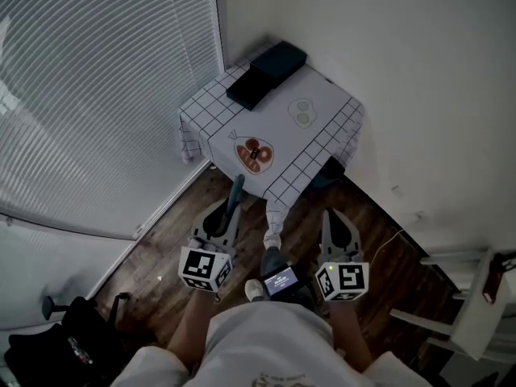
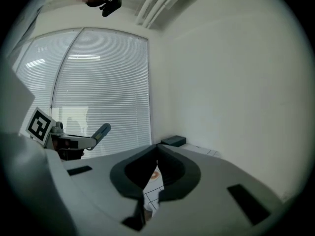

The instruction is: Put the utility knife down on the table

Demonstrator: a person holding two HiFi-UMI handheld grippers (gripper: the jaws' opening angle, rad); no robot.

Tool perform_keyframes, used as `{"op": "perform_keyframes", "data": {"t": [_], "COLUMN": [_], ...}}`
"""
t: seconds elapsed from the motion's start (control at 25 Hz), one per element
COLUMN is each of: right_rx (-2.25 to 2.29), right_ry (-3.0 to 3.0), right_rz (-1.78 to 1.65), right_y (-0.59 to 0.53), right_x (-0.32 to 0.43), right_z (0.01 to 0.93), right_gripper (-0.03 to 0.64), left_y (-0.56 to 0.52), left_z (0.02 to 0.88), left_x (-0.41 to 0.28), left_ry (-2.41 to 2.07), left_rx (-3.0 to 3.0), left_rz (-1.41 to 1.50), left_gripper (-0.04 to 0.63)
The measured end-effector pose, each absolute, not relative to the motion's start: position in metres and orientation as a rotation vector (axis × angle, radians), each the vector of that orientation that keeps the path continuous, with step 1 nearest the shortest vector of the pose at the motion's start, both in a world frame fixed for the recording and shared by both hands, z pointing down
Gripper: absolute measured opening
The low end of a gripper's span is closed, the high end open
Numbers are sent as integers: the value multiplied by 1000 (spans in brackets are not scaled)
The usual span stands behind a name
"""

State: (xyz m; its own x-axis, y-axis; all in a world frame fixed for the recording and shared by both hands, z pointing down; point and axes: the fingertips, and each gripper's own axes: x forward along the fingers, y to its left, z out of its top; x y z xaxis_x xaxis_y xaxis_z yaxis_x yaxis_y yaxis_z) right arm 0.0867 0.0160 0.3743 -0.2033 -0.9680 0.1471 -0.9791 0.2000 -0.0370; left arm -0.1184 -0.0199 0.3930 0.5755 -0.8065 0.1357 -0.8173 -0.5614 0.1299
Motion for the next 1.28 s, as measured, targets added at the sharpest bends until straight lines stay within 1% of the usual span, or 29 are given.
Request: {"op": "perform_keyframes", "data": {"t": [0.72, 1.28], "right_rx": [1874, 1841], "right_ry": [-2365, -2297], "right_rz": [228, 277], "right_y": [-104, -142], "right_x": [115, 129], "right_z": [398, 436], "right_gripper": [8, 8], "left_y": [-130, -162], "left_z": [418, 463], "left_x": [-83, -70], "left_ry": [-1342, -1274], "left_rx": [2593, 2548], "left_rz": [187, 302], "left_gripper": [75, 75]}}
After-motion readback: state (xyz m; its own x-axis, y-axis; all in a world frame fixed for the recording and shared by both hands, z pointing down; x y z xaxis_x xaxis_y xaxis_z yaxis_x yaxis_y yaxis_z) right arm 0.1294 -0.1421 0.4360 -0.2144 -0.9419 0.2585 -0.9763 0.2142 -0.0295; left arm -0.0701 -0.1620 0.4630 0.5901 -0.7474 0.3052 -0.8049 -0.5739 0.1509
